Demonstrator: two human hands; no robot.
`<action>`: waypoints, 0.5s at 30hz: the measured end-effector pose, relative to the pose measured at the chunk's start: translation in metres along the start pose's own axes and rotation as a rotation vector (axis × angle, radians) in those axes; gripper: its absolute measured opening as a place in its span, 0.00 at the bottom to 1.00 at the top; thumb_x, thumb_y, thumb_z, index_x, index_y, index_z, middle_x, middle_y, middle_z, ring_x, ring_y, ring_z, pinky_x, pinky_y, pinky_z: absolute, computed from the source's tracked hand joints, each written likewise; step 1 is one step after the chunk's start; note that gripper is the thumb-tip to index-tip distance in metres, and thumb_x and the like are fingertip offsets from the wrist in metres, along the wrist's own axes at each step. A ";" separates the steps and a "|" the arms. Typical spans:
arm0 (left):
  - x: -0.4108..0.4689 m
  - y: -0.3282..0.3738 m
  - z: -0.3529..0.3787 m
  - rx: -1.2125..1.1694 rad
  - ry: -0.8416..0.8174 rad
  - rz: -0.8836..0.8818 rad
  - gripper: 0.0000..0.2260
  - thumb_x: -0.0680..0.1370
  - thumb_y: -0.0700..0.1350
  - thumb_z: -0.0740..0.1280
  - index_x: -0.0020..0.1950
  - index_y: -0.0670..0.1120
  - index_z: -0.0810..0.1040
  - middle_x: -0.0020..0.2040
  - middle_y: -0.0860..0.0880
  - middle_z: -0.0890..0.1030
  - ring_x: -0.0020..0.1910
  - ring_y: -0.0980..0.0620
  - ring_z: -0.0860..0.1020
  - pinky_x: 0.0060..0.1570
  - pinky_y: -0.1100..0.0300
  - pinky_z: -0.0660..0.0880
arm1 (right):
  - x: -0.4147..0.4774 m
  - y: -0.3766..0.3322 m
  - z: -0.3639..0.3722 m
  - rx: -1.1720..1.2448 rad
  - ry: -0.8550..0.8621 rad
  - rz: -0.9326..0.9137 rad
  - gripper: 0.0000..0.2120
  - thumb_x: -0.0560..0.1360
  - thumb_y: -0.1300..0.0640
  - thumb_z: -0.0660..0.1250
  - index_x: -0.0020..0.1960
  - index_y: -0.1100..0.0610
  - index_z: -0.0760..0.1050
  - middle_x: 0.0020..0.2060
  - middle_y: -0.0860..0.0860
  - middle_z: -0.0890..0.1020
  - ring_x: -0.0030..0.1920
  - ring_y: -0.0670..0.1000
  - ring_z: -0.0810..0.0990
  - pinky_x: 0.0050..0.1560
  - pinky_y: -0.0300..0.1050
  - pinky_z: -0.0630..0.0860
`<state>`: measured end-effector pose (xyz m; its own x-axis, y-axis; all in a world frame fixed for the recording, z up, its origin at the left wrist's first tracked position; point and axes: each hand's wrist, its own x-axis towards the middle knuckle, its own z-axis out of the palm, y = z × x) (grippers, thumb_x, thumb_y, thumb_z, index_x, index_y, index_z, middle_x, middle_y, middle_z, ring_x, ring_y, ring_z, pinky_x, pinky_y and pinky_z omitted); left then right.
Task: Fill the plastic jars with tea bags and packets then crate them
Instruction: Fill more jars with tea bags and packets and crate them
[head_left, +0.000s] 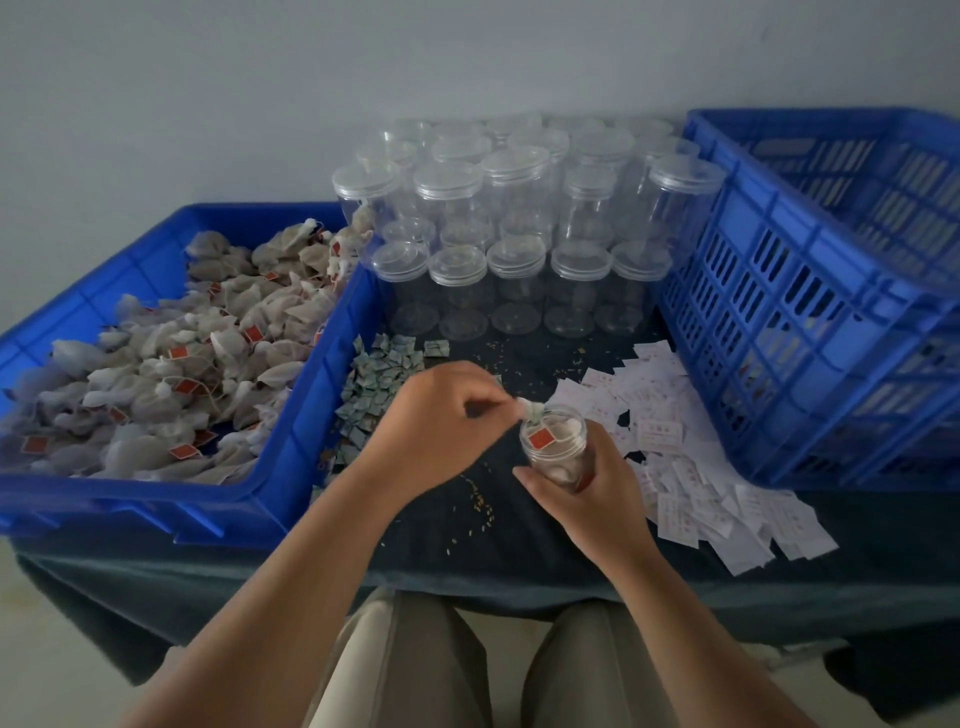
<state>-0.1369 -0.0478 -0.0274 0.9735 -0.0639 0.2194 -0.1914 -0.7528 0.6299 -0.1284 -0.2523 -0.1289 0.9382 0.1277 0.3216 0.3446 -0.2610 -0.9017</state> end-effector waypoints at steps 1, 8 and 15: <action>0.001 0.005 0.006 0.003 -0.013 0.002 0.09 0.76 0.62 0.73 0.44 0.60 0.87 0.49 0.65 0.81 0.49 0.66 0.79 0.44 0.71 0.73 | -0.001 -0.001 -0.001 0.015 -0.001 0.003 0.22 0.68 0.38 0.79 0.58 0.35 0.75 0.52 0.36 0.84 0.50 0.40 0.85 0.47 0.28 0.76; 0.014 0.006 0.026 -0.211 -0.109 -0.331 0.20 0.67 0.60 0.82 0.48 0.57 0.76 0.45 0.57 0.77 0.42 0.58 0.75 0.42 0.60 0.70 | 0.000 -0.002 -0.003 0.002 -0.028 -0.023 0.24 0.67 0.38 0.79 0.59 0.34 0.74 0.55 0.34 0.83 0.54 0.39 0.84 0.50 0.28 0.76; 0.026 -0.001 0.023 -0.693 -0.223 -0.475 0.12 0.70 0.60 0.77 0.51 0.59 0.86 0.44 0.60 0.84 0.44 0.58 0.78 0.44 0.59 0.72 | -0.003 -0.001 -0.004 0.085 0.031 -0.008 0.22 0.68 0.39 0.79 0.59 0.33 0.75 0.54 0.36 0.84 0.54 0.40 0.84 0.50 0.27 0.76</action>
<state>-0.1090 -0.0638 -0.0392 0.9574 -0.0256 -0.2877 0.2796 -0.1678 0.9453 -0.1310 -0.2562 -0.1275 0.9366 0.0997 0.3360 0.3490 -0.1777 -0.9201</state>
